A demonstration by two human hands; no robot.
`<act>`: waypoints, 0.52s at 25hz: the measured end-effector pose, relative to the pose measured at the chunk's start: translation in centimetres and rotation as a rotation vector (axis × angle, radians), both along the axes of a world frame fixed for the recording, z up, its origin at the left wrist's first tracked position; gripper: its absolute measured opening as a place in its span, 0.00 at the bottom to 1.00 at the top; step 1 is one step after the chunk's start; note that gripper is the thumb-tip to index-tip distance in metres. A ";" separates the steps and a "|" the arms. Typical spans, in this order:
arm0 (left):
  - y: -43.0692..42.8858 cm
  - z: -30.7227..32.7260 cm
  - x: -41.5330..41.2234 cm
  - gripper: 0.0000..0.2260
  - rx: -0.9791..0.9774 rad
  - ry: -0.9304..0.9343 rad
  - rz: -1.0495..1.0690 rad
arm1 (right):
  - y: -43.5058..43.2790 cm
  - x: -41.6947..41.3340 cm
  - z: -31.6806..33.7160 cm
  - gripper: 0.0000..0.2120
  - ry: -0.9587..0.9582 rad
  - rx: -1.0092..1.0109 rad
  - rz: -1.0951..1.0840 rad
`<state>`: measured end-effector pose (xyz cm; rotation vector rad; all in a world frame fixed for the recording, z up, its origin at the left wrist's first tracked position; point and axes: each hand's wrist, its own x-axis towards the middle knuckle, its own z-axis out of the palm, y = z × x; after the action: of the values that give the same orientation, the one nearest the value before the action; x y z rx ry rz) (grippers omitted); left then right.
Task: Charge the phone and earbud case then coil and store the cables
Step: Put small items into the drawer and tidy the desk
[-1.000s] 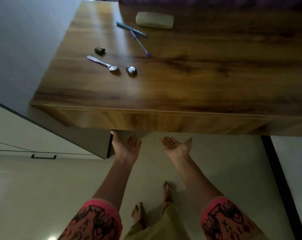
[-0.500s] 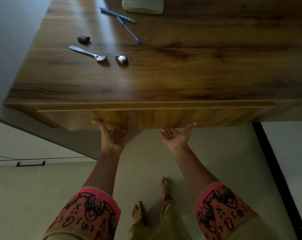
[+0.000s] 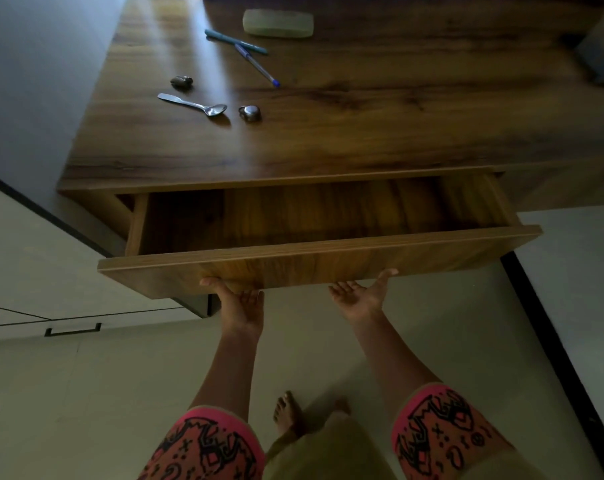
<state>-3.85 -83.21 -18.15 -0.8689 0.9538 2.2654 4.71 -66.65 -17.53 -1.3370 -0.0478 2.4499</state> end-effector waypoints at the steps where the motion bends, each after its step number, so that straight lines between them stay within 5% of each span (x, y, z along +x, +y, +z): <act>1: -0.4 0.1 1.0 0.46 -0.010 -0.012 0.009 | -0.5 0.9 -0.3 0.53 0.003 -0.005 -0.014; 8: -4.3 -0.1 8.4 0.46 -0.044 -0.013 -0.007 | -4.7 8.0 -0.6 0.54 0.002 -0.012 -0.028; 13: -7.0 -0.3 13.6 0.46 -0.082 -0.003 -0.018 | -7.3 13.4 -1.0 0.45 -0.004 0.042 0.019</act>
<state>9.76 -90.20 -18.42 -0.8950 1.0550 2.2223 18.09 -73.93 -18.56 -1.3293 -0.1133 2.4480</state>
